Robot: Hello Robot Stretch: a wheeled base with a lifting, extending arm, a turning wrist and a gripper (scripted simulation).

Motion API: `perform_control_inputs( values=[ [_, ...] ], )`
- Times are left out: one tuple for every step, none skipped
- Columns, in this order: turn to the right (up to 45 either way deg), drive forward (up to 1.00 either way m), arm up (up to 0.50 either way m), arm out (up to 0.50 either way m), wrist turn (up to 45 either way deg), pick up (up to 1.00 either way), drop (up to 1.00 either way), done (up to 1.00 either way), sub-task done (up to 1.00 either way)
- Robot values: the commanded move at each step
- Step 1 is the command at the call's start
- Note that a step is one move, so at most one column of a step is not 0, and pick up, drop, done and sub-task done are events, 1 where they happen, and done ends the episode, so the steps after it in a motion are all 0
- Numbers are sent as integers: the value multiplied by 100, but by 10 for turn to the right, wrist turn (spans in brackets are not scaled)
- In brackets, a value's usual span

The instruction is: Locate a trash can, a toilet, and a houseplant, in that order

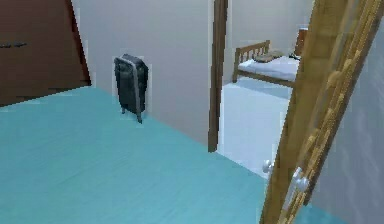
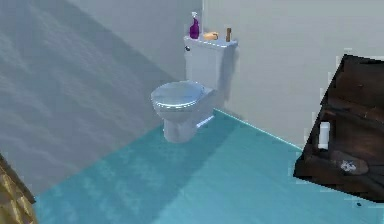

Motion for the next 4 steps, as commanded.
perform_control_inputs(
  values=[
    [-180,0,0,0,0,0,0,0,0],
    [0,65,0,0,0,0,0,0,0],
    [450,0,0,0,0,0,0,0,0],
    [120,0,0,0,0,0,0,0,0]
  ],
)
